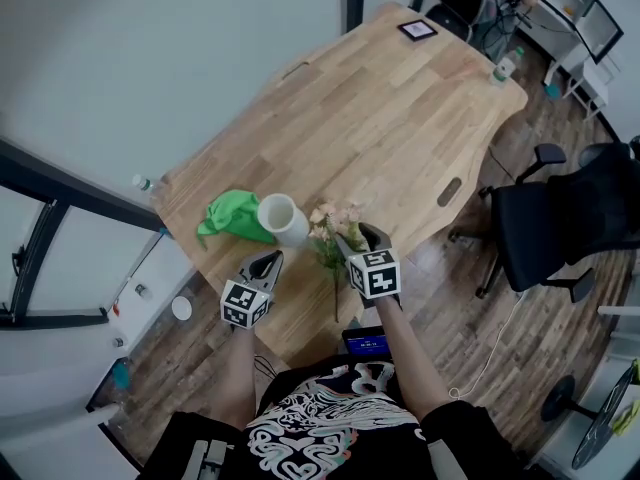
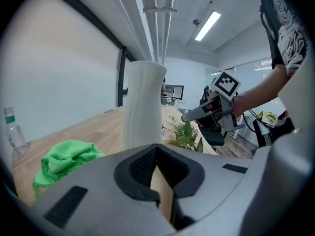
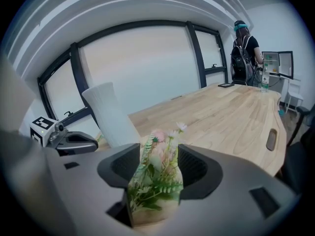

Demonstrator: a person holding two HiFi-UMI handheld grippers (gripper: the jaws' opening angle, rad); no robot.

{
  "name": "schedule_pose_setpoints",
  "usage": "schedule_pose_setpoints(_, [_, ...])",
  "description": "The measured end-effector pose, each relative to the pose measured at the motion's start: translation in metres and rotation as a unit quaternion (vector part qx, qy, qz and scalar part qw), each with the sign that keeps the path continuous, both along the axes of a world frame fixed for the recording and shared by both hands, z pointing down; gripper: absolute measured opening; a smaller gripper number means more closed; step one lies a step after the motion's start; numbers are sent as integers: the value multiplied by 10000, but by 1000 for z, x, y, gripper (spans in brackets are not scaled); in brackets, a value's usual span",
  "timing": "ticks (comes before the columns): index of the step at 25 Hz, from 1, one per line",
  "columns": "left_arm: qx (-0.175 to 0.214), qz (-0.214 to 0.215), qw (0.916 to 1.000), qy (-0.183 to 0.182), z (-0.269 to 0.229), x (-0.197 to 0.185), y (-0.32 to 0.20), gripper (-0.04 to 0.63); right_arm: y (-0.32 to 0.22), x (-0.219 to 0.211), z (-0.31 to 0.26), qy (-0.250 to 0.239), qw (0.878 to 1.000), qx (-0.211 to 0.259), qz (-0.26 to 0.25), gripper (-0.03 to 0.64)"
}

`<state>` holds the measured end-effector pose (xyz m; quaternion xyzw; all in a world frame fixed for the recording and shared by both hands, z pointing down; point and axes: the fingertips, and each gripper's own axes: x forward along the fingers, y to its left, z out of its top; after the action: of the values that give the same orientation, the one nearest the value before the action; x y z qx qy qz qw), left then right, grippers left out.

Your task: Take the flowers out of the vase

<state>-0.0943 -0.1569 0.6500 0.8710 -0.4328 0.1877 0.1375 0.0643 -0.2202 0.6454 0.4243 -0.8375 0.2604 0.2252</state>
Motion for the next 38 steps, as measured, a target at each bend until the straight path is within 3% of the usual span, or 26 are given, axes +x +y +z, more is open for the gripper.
schedule_pose_setpoints(6, [290,-118,9994,132,-24,0,8,3,10,16,-43,5,9961,765,445,212])
schedule_pose_setpoints(10, [467,-133,9987,134,-43,3,25,3,36,17,-66,-323,9941,948,412,209])
schedule_pose_setpoints(11, [514,-133,9985,135,-49,3,30,3,43,18,-71,-326,9931,1038,437,185])
schedule_pose_setpoints(12, [563,-153,9982,146,-55,1,35,3,50,19,-77,-278,9919,1145,470,50])
schedule_pose_setpoints(13, [609,-192,9978,170,-61,-1,39,3,57,19,-81,-220,9910,1235,471,5])
schedule_pose_setpoints(20, [945,-607,9911,715,-109,-18,68,3,108,10,-115,-185,9855,1638,391,5])
schedule_pose_setpoints(24, [1287,-604,9884,539,-133,-16,86,3,129,8,-141,-319,9790,1970,420,5])
schedule_pose_setpoints(29, [1638,-715,9816,669,-169,-5,105,3,155,7,-169,-401,9710,2332,332,5])
schedule_pose_setpoints(32, [1818,-717,9791,561,-187,1,109,3,161,12,-182,-437,9680,2450,334,5])
schedule_pose_setpoints(38, [2367,-922,9620,1002,-231,4,134,3,182,25,-211,-535,9597,2744,268,5])
